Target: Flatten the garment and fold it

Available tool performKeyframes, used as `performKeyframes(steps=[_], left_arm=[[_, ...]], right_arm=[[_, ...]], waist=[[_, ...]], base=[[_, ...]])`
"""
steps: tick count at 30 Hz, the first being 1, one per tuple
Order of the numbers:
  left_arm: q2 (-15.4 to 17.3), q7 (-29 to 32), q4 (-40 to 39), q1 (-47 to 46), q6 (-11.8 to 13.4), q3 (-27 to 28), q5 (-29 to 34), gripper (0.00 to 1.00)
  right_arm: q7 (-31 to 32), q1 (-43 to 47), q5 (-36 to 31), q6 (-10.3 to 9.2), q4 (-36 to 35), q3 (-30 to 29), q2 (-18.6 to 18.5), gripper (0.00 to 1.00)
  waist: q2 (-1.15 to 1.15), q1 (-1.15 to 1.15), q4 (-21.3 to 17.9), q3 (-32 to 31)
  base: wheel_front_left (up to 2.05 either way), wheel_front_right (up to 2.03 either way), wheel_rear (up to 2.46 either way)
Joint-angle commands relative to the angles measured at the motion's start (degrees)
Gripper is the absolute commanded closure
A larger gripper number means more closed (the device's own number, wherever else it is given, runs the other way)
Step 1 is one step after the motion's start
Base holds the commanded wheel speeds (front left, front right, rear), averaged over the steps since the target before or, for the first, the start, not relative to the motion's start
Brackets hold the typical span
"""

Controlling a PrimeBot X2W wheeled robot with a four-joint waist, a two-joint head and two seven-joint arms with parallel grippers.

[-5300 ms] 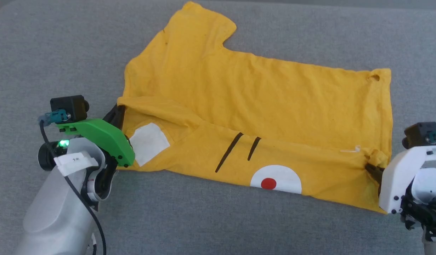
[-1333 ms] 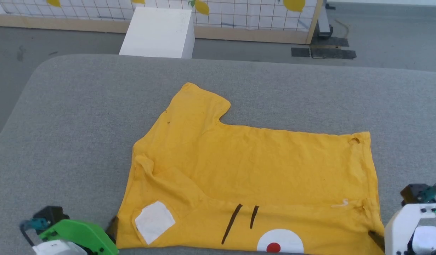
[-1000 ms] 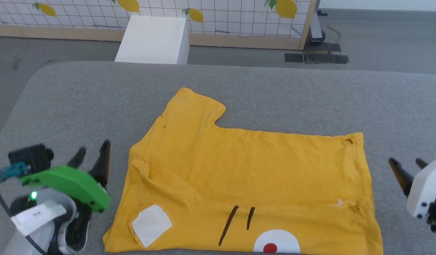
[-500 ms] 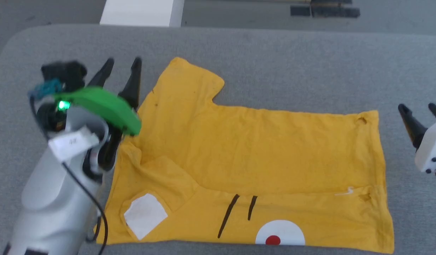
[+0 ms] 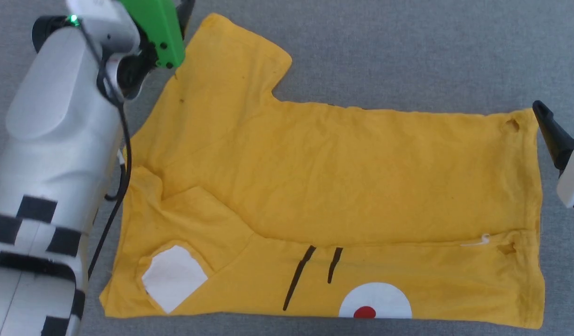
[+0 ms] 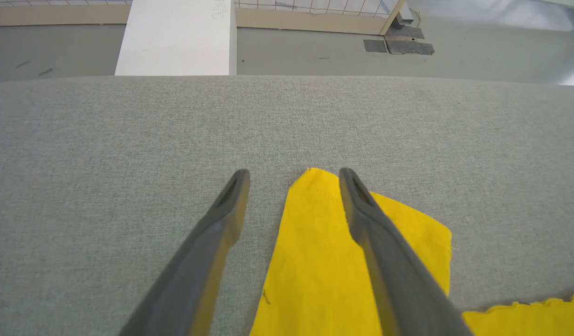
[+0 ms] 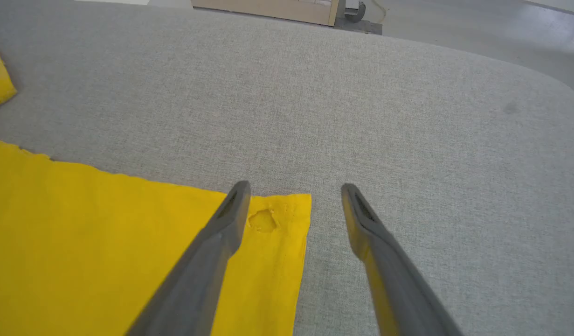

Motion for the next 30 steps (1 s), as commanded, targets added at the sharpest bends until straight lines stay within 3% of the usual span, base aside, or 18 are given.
performKeyframes(steps=[1,10,16,17,18,19,30], left_arm=[[-0.4,1.8,1.3,-1.9,-0.1,-0.6,0.4,0.00],[-2.0,14.1,8.4,-6.4,1.1,-4.2,0.5,0.00],[-2.3,18.4,11.2,-5.1,2.4,-6.6,1.6,0.00],[-2.4,18.7,11.5,-4.9,2.5,-6.5,1.3,0.15],[-2.6,18.6,11.5,-4.6,2.6,-6.3,0.9,0.65],[-2.7,18.5,11.6,-4.4,2.5,-6.1,0.5,1.00],[-3.6,9.7,8.9,-3.7,0.3,0.1,-5.3,1.00]], right_arm=[[0.5,0.3,0.1,-0.09,-0.8,0.0,0.2,0.00],[1.8,2.0,-0.1,-0.09,-4.5,-1.4,0.7,0.00],[2.2,1.9,-0.1,-0.09,-5.9,-1.9,1.0,0.00],[2.3,1.9,-0.1,-0.09,-6.0,-1.9,1.0,0.00],[2.3,1.8,-0.1,-0.09,-6.1,-1.9,1.0,0.00],[2.3,1.7,-0.1,-0.09,-6.1,-1.9,1.1,0.00],[3.0,1.1,-0.6,-0.09,-4.5,-1.7,0.1,0.00]], waist=[[0.00,-0.01,-1.3,2.9],[0.00,-0.01,-2.4,6.2],[0.00,-0.01,-2.2,7.4],[0.00,-0.01,-2.2,7.5],[0.00,-0.01,-2.1,7.5],[0.00,-0.01,-2.1,7.5],[0.00,-0.01,-0.3,3.7]], base=[[0.00,0.00,0.00],[0.00,0.00,0.00],[0.00,0.00,0.00],[0.00,0.00,0.00],[0.00,0.00,0.00],[0.00,0.00,0.00],[0.00,0.00,0.00]])
